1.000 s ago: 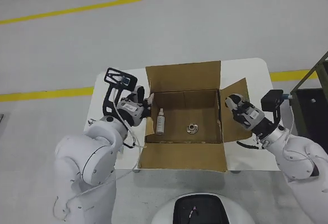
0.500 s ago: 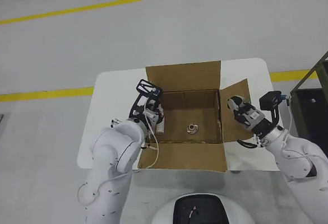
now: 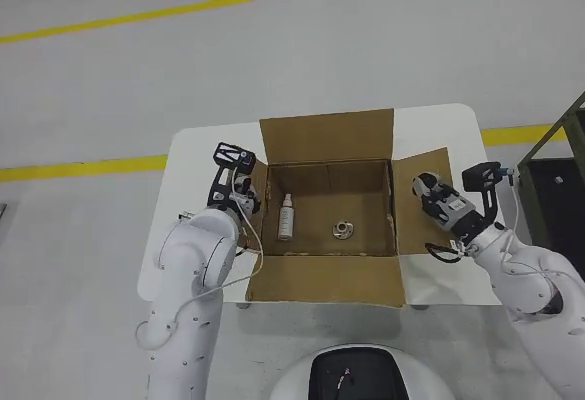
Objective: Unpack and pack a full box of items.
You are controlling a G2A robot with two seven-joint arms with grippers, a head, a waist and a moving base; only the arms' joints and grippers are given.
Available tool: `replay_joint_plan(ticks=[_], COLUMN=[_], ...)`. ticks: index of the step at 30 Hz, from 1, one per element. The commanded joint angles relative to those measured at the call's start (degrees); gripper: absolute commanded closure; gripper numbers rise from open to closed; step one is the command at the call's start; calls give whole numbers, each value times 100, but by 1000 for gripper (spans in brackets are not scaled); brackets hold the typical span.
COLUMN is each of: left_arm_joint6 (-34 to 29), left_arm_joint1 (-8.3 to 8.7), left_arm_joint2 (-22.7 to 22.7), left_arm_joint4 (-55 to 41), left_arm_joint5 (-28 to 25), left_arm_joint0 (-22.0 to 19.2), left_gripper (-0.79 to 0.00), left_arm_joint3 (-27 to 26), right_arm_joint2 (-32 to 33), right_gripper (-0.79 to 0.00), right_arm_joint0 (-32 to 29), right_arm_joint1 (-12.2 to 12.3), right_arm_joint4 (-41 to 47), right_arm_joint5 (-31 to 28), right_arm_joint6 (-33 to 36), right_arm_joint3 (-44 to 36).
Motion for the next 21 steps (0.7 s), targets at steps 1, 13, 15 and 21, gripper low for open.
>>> replay_joint_plan(ticks=[1,13,15,21], left_arm_joint6=[14,117,109,71], left_arm_joint1=[11,26,26,32], left_arm_joint2=[-33,-54,-53,-69], left_arm_joint4=[108,253,209,123], left_arm_joint5=[54,374,399,429], left_arm_joint0=[14,21,24,22], left_gripper=[0,0,0,-736], left_arm_joint3=[103,435,448,362], right_arm_joint2=[-5,-28,-23,0], right_gripper=[0,0,0,0], right_arm_joint0=[5,30,27,5], right_arm_joint1=[1,3,3,8], right_arm_joint4=[-4,-33,-31,-3], right_arm_joint5=[0,98,102,85], right_arm_joint6=[20,162,169,181], right_arm_joint3=[21,101,91,43])
